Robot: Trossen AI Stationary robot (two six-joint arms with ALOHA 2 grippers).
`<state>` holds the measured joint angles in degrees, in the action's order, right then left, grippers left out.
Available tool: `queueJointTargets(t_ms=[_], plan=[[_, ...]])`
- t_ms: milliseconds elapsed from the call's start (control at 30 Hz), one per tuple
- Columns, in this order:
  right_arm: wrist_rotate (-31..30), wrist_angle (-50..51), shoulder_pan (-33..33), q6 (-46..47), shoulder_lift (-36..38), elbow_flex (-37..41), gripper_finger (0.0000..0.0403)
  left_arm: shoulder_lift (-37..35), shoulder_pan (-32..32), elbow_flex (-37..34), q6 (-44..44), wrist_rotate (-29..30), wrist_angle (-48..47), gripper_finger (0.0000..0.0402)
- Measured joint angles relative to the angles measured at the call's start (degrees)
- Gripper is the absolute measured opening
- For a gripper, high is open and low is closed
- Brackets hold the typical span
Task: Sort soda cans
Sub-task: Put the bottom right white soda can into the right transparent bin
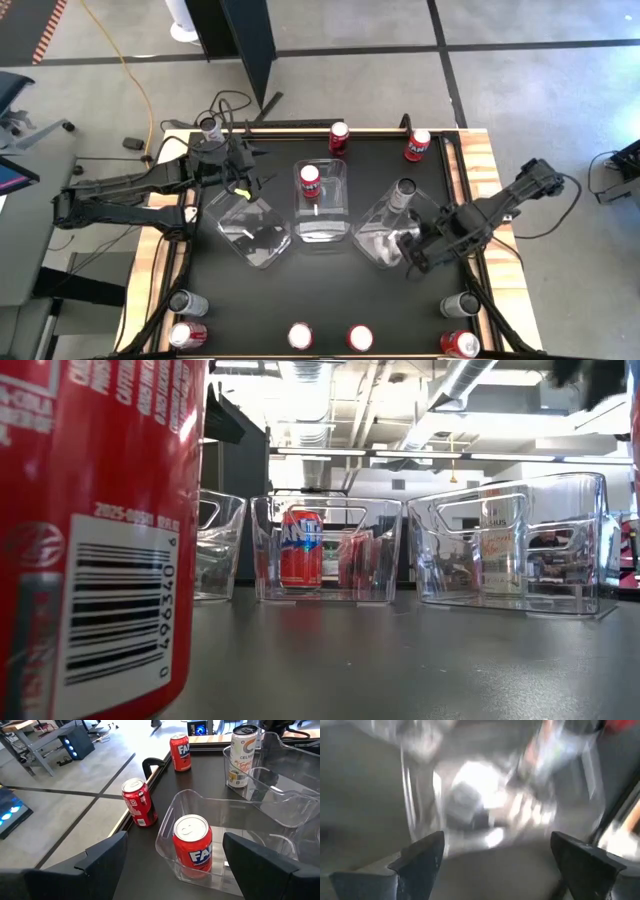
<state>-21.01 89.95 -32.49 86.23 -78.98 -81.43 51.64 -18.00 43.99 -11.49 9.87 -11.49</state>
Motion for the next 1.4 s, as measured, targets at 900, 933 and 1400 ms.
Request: queueJointTargets(t_ms=[900, 933, 1400], plan=[[21.4, -2.7, -25.8, 42.7, -3.1, -3.6, 0.0383, 0.0, 0.0, 0.0, 3.1, 0.0, -1.2, 0.032], [21.5, -2.8, -25.8, 42.6, -3.8, -3.6, 0.0383, 0.0, 0.0, 0.0, 3.4, -0.3, -1.2, 0.032], [23.6, -1.5, -30.7, 41.9, -6.6, -4.0, 0.0383, 0.0, 0.0, 0.0, 6.6, -0.7, -2.5, 0.032]])
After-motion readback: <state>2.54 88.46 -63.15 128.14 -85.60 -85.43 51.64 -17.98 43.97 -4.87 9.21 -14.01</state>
